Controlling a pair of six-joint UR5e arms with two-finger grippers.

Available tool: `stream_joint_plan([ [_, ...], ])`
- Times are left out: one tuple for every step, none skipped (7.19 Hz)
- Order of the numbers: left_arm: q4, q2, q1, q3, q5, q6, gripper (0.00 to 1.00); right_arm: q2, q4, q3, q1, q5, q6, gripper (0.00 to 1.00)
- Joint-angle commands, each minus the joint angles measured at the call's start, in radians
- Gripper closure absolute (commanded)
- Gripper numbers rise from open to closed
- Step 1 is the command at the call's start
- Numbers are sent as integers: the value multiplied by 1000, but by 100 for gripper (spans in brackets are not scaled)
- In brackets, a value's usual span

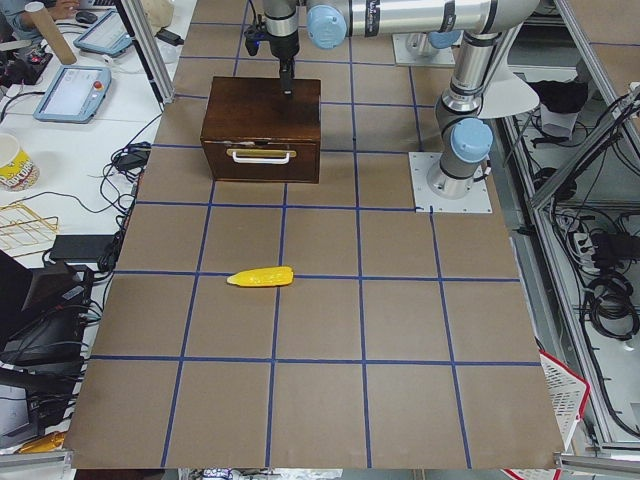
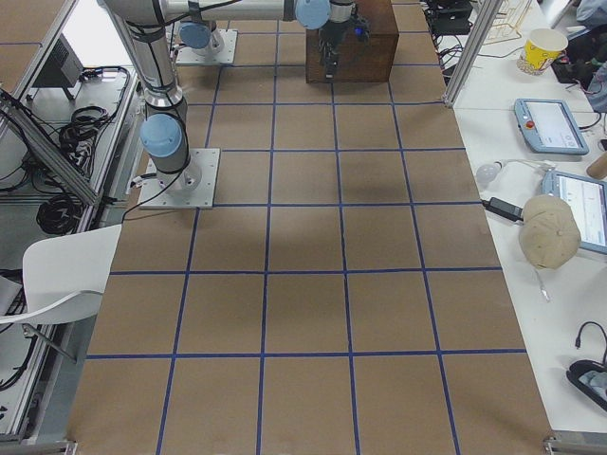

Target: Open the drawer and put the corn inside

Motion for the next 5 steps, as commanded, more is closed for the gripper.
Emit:
stream_joint_plan([
  [1,-2,2,-2,1,0,0,0,0,0,0,0,1,0],
  [1,-4,2,-2,0,2,0,0,0,0,0,0,1,0],
  [-1,1,2,2,4,2,0,0,0,0,0,0,1,0],
  [-1,4,6,9,0,2,0,0,0,0,0,0,1,0],
  [-2,8,17,6,-4,2,0,0,0,0,0,0,1,0],
])
